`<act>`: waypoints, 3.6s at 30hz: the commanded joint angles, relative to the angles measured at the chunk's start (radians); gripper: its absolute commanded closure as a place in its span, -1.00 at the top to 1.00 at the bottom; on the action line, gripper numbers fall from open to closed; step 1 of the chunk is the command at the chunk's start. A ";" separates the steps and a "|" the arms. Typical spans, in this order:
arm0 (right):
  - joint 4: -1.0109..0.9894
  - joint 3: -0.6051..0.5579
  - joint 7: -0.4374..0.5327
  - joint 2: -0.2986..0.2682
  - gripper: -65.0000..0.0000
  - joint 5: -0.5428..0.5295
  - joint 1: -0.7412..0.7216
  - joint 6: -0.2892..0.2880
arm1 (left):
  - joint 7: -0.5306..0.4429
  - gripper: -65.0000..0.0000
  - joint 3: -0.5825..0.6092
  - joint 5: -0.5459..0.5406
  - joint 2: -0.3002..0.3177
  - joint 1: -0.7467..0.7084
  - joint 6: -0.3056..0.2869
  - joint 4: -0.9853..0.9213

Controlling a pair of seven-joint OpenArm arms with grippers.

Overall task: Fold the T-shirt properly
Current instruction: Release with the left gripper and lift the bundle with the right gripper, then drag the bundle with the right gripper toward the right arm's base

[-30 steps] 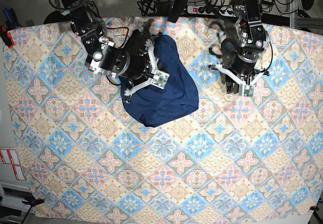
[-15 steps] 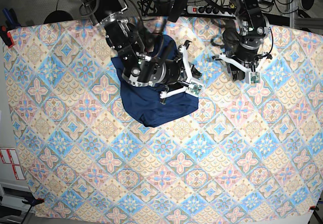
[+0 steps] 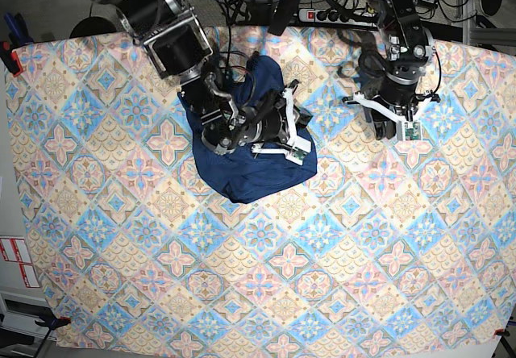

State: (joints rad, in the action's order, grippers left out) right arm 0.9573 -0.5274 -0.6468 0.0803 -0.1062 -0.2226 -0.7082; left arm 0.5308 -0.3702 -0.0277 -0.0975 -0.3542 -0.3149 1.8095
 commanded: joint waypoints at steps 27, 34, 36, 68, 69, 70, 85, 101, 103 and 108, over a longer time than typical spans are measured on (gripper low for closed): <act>-0.033 0.304 0.058 -0.293 -0.81 0.006 -0.108 0.010 | 0.076 -0.67 0.009 -0.008 0.003 0.093 -0.002 0.017; 0.299 0.361 -0.074 -0.291 -0.81 0.009 -0.024 0.010 | 0.076 -0.67 0.009 -0.008 0.003 0.091 -0.003 0.014; 0.407 0.396 -0.112 -0.291 -0.81 0.009 0.021 0.010 | 0.076 -0.67 0.009 -0.008 0.003 0.091 -0.003 0.014; 0.398 0.393 -0.166 -0.213 -0.81 0.010 0.214 0.010 | 0.076 -0.67 0.038 -0.008 0.003 0.090 -0.007 0.011; 0.392 0.393 -0.166 -0.205 -0.81 0.010 0.202 0.010 | 0.076 -0.67 0.038 -0.008 0.003 0.088 -0.007 0.011; 0.388 0.393 -0.166 -0.199 -0.81 0.010 0.188 0.010 | 0.076 -0.67 0.038 -0.008 0.003 0.086 -0.007 0.011; 0.739 0.548 -0.175 -0.265 -0.81 0.009 0.345 0.010 | 0.076 -0.67 0.038 -0.008 0.005 0.062 -0.008 0.014; 0.613 0.556 -0.267 -0.259 -0.81 0.010 0.407 0.010 | 0.076 -0.67 0.040 -0.008 0.003 0.063 -0.008 0.013; 0.533 0.557 -0.265 -0.259 -0.81 0.010 0.381 0.010 | 0.076 -0.67 0.040 -0.008 0.003 0.063 -0.008 0.013; 0.374 0.563 -0.213 -0.265 -0.81 0.012 0.289 0.010 | 0.076 -0.67 0.040 -0.008 0.003 0.063 -0.008 0.013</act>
State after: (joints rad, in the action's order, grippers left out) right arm 1.3312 0.0360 -0.8303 -0.1829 -0.1364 0.0635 -0.7277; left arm 0.6323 -0.3313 -0.0261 -0.0978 -0.2981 -0.3206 1.8046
